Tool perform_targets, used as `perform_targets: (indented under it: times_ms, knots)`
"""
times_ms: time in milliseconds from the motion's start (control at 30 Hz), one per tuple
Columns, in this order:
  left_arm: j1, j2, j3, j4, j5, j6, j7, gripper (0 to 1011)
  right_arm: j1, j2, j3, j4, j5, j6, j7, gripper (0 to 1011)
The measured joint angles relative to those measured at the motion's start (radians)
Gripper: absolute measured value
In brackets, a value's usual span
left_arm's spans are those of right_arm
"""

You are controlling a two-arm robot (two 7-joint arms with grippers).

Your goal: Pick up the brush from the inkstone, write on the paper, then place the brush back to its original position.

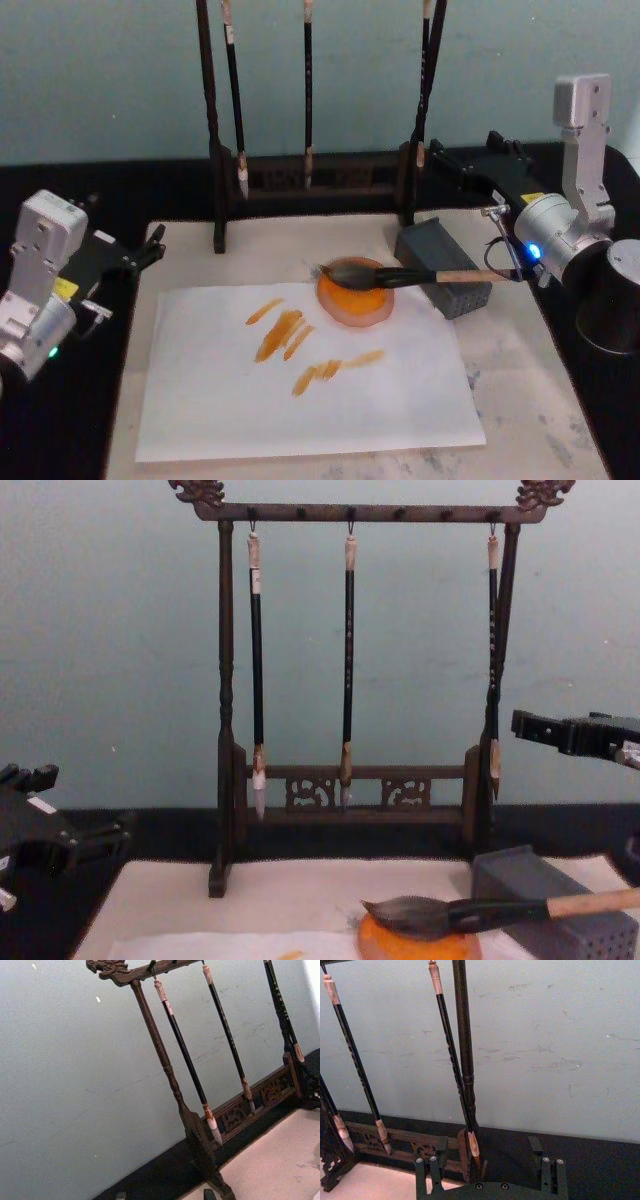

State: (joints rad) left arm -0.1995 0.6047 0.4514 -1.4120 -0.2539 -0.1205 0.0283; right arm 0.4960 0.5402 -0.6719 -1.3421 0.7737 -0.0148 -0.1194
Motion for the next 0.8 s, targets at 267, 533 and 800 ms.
perform_targets:
  times_ms: [267, 533, 800]
  knots:
    - [0.000, 0.000, 0.000, 0.000, 0.000, 0.000, 0.000, 1001, 0.000, 0.000, 0.000, 0.000, 0.000, 0.000, 0.000, 1000]
    - [0.000, 0.000, 0.000, 0.000, 0.000, 0.000, 0.000, 1001, 0.000, 0.000, 0.000, 0.000, 0.000, 0.000, 0.000, 1000]
    - [0.000, 0.000, 0.000, 0.000, 0.000, 0.000, 0.000, 1001, 0.000, 0.000, 0.000, 0.000, 0.000, 0.000, 0.000, 1000]
